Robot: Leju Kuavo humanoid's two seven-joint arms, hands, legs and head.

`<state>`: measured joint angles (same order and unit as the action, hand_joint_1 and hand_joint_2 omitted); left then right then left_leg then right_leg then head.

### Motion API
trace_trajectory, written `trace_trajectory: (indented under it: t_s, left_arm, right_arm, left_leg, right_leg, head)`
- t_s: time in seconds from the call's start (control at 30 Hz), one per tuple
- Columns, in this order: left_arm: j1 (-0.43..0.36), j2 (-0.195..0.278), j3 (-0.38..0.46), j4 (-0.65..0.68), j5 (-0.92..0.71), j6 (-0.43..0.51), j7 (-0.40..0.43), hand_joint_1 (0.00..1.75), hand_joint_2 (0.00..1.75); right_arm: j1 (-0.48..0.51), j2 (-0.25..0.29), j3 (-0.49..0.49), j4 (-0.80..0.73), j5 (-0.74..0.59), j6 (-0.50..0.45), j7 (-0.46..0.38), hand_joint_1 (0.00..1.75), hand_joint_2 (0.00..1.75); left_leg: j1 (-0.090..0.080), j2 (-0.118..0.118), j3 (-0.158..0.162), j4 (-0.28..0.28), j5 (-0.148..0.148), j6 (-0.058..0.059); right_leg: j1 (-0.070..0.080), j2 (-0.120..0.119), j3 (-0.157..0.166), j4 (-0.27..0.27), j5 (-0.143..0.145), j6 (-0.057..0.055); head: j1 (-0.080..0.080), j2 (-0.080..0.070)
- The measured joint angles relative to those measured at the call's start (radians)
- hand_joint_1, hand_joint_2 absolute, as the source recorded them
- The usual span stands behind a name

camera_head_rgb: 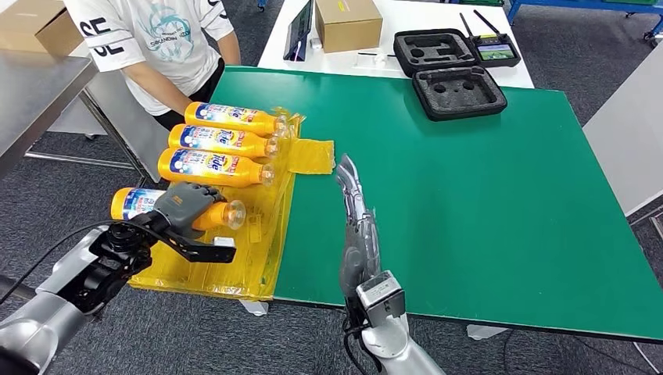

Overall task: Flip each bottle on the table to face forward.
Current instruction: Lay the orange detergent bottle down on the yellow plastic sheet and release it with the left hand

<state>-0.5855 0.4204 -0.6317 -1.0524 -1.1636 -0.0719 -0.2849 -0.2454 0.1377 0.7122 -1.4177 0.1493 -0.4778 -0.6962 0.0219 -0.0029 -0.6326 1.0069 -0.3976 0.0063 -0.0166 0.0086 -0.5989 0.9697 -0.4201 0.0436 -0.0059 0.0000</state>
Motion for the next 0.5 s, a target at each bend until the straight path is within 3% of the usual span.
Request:
trace_trajectory:
  t_s: [0.17,0.5]
  left_arm:
    - [-0.031,-0.017,-0.049,0.076,0.001,-0.009,-0.001,1.75,1.75]
    - [-0.134,-0.108,-0.132,0.245,0.055,-0.106,-0.083,1.75,1.75]
  right_arm:
    - [-0.015,0.004,-0.007,0.013,0.001,0.001,0.0,0.0,0.0]
    - [-0.023,0.017,-0.024,0.044,-0.006,0.027,0.0,0.0,0.0]
  left_leg:
    - [0.0,0.0,0.0,0.0,0.0,0.0]
    - [0.0,-0.001,0.0,0.0,0.0,0.0]
  right_leg:
    - [0.0,0.0,0.0,0.0,0.0,0.0]
    - [0.0,0.0,0.0,0.0,0.0,0.0]
  head:
    - [0.0,0.0]
    - [0.0,0.0]
